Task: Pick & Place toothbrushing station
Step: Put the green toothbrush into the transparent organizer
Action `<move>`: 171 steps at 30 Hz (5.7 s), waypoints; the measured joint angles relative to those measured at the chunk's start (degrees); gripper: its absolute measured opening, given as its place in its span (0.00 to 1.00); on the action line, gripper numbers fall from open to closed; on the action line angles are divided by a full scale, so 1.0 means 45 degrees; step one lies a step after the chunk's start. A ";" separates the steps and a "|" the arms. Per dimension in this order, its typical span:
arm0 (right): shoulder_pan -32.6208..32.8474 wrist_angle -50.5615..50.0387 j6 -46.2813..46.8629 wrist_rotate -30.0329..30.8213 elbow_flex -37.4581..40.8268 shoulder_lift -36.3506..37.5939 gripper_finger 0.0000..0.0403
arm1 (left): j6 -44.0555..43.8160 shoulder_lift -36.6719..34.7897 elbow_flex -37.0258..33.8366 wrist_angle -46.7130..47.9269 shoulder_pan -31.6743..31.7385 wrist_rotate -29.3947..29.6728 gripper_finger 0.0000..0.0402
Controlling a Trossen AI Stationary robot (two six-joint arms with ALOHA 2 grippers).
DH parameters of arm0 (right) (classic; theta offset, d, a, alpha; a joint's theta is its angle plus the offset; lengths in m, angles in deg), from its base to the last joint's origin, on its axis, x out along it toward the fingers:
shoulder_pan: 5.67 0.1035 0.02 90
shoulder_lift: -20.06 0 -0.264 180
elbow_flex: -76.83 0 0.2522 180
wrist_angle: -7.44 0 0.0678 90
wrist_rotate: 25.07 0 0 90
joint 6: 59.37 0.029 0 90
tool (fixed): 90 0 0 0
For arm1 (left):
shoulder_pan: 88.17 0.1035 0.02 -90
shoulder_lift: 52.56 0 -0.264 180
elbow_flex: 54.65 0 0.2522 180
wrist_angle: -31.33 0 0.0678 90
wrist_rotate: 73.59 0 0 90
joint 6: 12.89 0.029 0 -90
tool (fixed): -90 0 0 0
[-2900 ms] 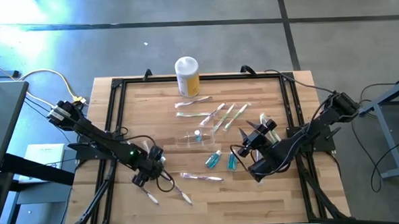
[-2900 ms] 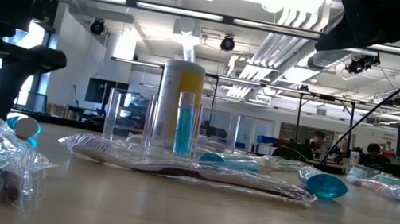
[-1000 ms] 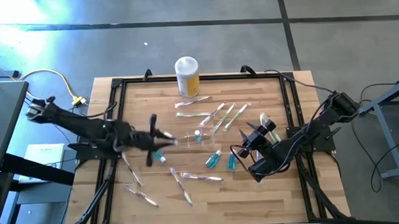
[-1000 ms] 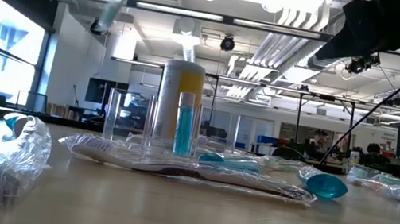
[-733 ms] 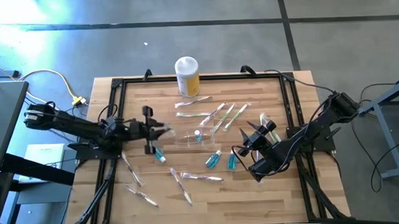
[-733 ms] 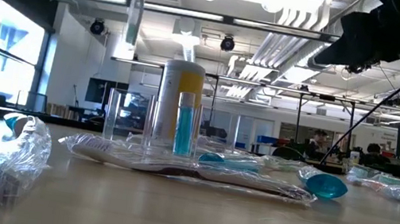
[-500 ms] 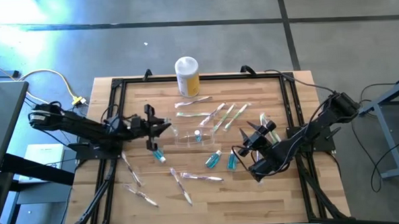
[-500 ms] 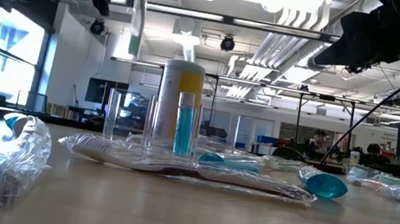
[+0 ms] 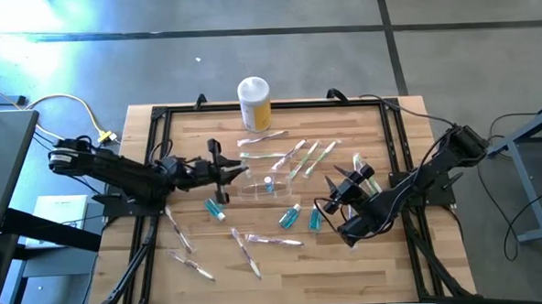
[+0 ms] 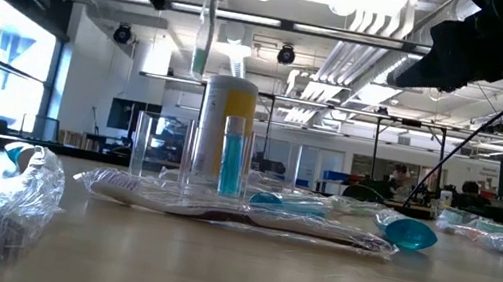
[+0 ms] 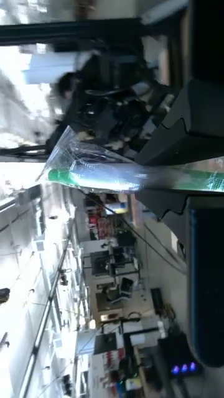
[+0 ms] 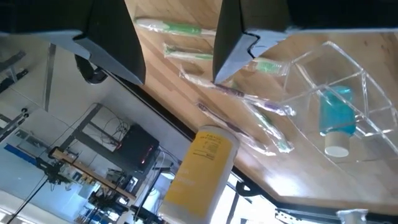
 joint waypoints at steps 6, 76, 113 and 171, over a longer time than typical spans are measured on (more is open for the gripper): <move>0.0000 0.0007 0.0042 -0.0158 0.0001 0.0001 0.45 | 0.3995 -0.0741 0.3056 0.8292 -0.1485 0.3682 0.09; -0.2837 1.5638 -0.9582 -1.2796 0.0008 0.0000 0.45 | 2.0281 0.7798 1.1293 1.6119 -0.6249 0.8353 0.09; -0.2357 1.4168 -0.8874 -1.1404 0.0003 -0.0005 0.45 | 1.9819 0.7798 1.1283 1.6107 -0.6251 0.8851 0.09; -0.4096 1.5918 -1.5128 -0.9231 0.0054 0.0481 0.02 | 0.0166 -0.0696 0.8711 2.6231 -0.1936 0.0404 0.48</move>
